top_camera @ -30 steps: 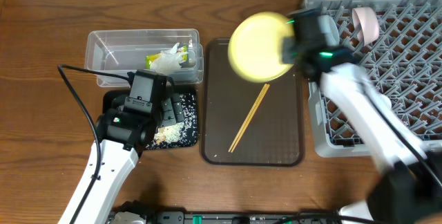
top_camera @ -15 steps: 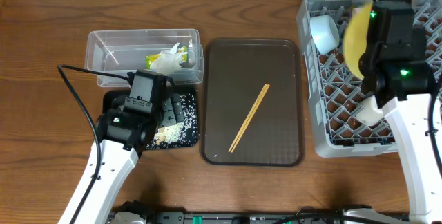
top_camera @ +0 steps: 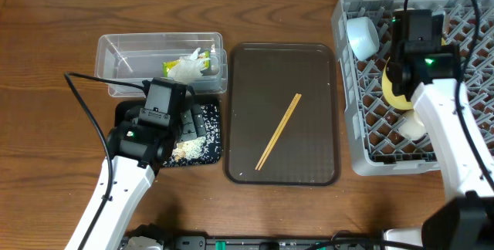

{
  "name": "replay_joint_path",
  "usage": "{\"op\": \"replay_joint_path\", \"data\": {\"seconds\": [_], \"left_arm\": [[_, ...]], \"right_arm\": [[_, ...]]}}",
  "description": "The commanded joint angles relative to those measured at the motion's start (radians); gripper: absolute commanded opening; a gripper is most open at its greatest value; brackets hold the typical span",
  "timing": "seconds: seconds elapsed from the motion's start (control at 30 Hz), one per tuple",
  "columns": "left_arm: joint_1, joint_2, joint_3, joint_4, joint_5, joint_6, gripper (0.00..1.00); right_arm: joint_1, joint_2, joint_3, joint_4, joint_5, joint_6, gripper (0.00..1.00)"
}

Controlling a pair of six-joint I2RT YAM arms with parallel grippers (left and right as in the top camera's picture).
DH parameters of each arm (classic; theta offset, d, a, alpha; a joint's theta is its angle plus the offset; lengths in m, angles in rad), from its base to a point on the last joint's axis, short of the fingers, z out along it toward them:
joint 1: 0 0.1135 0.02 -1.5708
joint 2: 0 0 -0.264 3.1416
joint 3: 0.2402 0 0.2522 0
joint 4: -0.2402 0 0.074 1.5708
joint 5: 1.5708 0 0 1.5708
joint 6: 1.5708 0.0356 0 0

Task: Sort waste into correct bins and load items into the dishwasher rack
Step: 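Carry the yellow plate into the rack and stand it upright, then reach the right gripper to the wooden chopsticks and grasp one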

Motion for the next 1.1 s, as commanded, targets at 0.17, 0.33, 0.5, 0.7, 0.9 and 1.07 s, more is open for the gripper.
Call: {"op": "replay_joint_path", "data": {"seconds": [0.17, 0.33, 0.5, 0.7, 0.9, 1.07], "left_arm": [[0.005, -0.001, 0.005, -0.002, -0.008, -0.01, 0.93], [0.005, -0.002, 0.005, -0.002, -0.008, -0.01, 0.93], [0.005, -0.002, 0.005, -0.002, -0.008, -0.01, 0.93], [0.005, -0.002, 0.005, -0.002, -0.008, -0.01, 0.93], [0.005, -0.002, 0.005, -0.002, -0.008, -0.01, 0.93], [0.005, -0.002, 0.005, -0.002, -0.008, -0.01, 0.93]], "right_arm": [[0.032, 0.018, -0.002, 0.007, -0.143, 0.102, 0.15], [0.036, -0.042, 0.0, 0.019, -0.201, 0.169, 0.59], [0.036, -0.172, 0.013, 0.031, -0.472, 0.167, 0.77], [0.056, -0.244, 0.009, -0.062, -1.119, 0.187, 0.66], [0.173, -0.182, -0.066, -0.137, -1.149, 0.285, 0.63], [0.284, -0.096, -0.18, -0.052, -1.104, 0.414, 0.61]]}}
